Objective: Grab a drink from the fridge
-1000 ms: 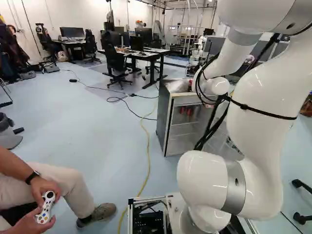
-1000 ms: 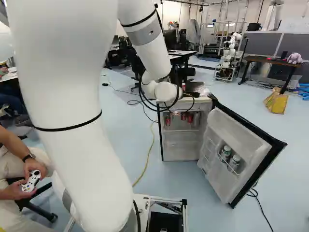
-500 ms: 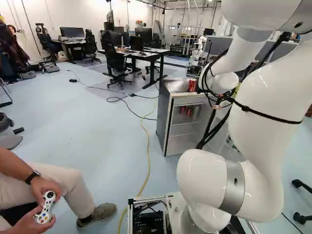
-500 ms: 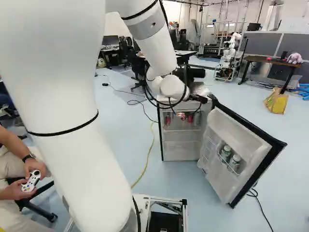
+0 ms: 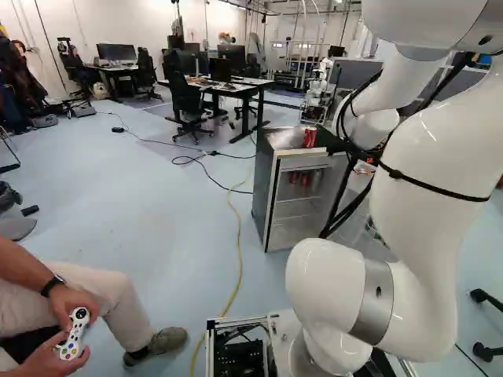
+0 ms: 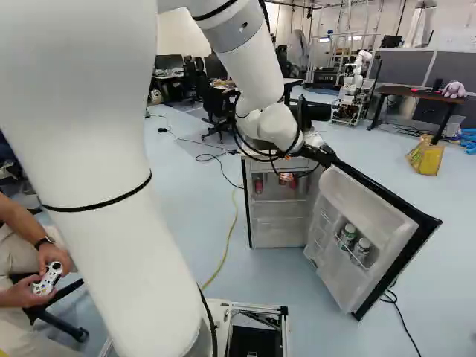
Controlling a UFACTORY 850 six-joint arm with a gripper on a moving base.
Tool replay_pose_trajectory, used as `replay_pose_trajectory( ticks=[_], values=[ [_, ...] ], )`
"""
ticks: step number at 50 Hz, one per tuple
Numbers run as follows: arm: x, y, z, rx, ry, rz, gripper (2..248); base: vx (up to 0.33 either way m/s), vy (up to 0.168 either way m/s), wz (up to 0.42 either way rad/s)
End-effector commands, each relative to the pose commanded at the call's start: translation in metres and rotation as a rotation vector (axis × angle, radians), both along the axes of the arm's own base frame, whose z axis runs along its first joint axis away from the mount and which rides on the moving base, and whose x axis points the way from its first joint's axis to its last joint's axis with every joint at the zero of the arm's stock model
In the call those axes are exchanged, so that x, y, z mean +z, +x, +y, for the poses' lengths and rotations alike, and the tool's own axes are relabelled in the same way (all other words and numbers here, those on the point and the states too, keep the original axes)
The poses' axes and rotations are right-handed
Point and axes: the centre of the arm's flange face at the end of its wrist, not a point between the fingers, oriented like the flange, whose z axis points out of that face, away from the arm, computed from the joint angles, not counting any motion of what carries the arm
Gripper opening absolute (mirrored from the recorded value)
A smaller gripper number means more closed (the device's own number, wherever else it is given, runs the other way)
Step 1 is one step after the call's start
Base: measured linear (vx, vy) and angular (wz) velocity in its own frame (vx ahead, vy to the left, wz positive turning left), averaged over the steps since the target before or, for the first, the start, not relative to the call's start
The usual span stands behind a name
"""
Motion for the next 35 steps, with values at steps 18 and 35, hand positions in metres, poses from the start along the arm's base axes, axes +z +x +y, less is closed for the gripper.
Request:
replay_pose_trajectory(
  ticks=[18,35],
  values=[
    [0.012,-0.007,-0.023,-0.052,0.052,0.094,247,0.0,0.0,0.0],
    [0.025,-0.009,-0.045,-0.095,0.104,0.179,247,0.0,0.0,0.0]
  ],
)
